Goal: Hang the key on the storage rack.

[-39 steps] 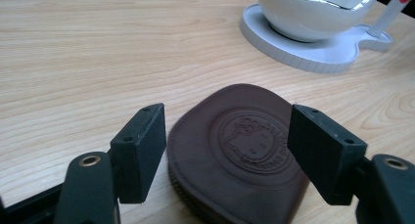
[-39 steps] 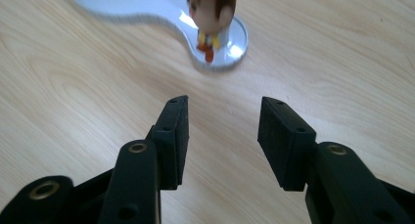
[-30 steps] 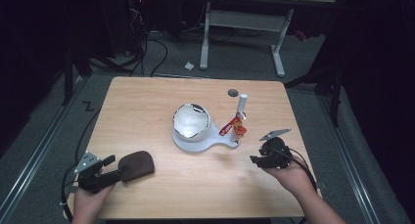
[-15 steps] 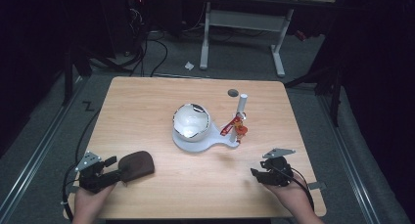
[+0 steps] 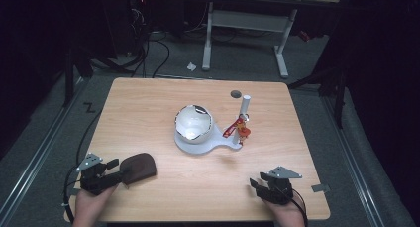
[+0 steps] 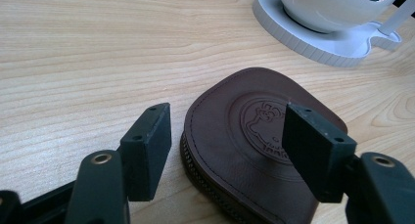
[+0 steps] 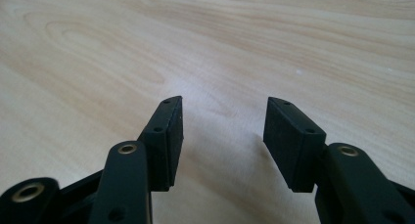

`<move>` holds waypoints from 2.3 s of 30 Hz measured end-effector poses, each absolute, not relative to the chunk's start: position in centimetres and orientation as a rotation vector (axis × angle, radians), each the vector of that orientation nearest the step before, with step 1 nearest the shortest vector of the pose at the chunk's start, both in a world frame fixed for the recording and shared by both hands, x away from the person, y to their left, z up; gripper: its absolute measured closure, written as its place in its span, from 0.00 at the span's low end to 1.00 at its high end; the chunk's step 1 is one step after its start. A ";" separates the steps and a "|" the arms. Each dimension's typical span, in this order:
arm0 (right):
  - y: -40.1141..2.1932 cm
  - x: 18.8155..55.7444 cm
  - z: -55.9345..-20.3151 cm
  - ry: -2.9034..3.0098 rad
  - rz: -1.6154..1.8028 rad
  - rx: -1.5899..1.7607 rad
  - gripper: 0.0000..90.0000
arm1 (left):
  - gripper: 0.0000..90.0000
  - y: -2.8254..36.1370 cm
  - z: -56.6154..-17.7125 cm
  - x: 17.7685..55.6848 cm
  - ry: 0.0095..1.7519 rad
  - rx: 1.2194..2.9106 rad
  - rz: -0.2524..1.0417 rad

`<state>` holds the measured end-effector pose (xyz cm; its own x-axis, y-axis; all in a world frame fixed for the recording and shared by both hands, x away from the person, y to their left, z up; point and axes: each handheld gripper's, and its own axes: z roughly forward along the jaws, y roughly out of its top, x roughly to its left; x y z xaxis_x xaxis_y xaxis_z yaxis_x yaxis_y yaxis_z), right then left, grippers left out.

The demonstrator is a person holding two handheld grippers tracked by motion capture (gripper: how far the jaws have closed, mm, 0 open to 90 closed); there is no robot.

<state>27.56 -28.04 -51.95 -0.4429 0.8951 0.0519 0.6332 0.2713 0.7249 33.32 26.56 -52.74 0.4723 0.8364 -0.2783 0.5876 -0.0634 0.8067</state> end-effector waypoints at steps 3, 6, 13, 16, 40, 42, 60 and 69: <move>-28.6 27.0 -51.2 2.139 0.962 1.333 0.55 | 0.41 26.5 -52.8 33.6 1.218 1.767 0.319; -29.3 26.8 -51.6 2.122 0.964 1.348 0.55 | 0.41 26.5 -52.9 33.8 1.227 1.763 0.308; -29.7 27.3 -52.2 2.137 0.953 1.386 0.55 | 0.50 26.7 -52.9 33.8 1.225 1.753 0.274; -29.6 27.3 -52.2 2.142 0.940 1.366 0.55 | 0.57 26.8 -53.1 34.0 1.238 1.735 0.244; -29.6 27.3 -52.4 2.143 0.940 1.381 0.55 | 0.80 27.6 -53.8 33.9 1.312 1.649 0.141; -29.6 27.3 -52.4 2.141 0.941 1.377 0.55 | 0.81 27.4 -53.7 33.8 1.303 1.664 0.154; -29.9 27.3 -52.3 2.125 0.955 1.389 0.55 | 0.94 25.7 -51.2 32.4 1.152 1.692 0.314; -29.9 27.3 -52.3 2.121 0.962 1.394 0.55 | 0.95 24.8 -49.8 31.2 1.080 1.679 0.413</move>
<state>27.33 -29.90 -52.25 -0.4066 0.9133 0.0239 0.6195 0.2564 0.7419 31.23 24.82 -49.80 0.5333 0.8139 -0.2305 0.4518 -0.0436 0.8911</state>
